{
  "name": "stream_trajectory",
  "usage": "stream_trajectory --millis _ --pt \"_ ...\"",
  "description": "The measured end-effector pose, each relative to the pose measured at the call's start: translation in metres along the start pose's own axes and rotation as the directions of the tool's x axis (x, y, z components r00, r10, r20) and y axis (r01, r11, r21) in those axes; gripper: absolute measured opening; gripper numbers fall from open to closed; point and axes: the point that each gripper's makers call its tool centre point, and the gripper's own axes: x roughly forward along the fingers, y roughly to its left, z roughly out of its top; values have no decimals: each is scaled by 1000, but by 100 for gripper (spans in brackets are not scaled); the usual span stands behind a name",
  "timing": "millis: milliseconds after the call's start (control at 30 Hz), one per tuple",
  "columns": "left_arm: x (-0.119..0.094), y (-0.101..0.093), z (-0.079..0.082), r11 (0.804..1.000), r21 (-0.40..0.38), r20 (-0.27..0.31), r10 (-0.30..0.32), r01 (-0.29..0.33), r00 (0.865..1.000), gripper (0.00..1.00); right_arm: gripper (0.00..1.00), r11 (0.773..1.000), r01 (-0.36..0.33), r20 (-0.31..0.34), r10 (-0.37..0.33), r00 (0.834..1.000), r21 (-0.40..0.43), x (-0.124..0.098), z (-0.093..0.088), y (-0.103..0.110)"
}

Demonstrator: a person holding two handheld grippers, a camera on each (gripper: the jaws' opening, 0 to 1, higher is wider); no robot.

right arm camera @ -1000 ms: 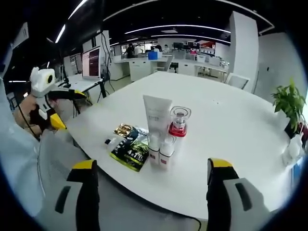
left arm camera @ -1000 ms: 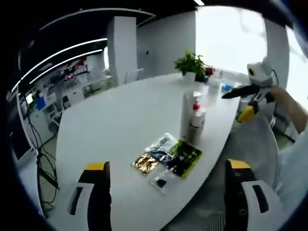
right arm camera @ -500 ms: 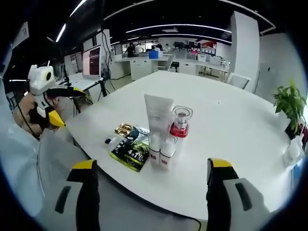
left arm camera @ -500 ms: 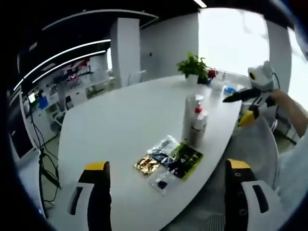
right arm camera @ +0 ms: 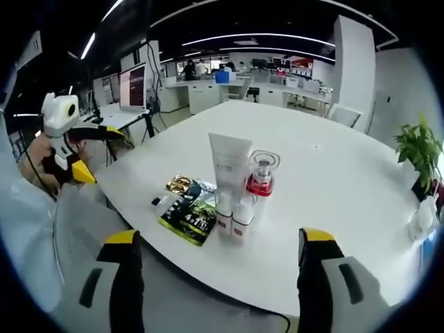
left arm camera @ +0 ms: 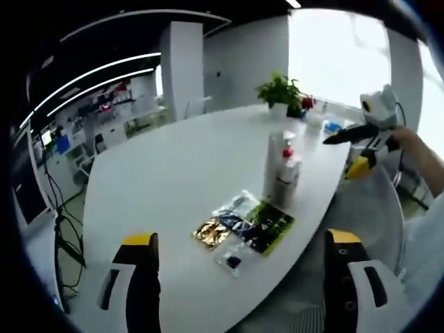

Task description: Arrange the skincare products in the storage area until every visible bottle or jar stands upright without overlapping.

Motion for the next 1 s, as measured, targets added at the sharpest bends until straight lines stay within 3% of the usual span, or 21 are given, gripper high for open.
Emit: stream_trajectory --millis 1000 --pt "1 1 0 1000 9 -11 14 -14 1000 97 94 1000 -24 -12 24 1000 -9 5 3 -1"
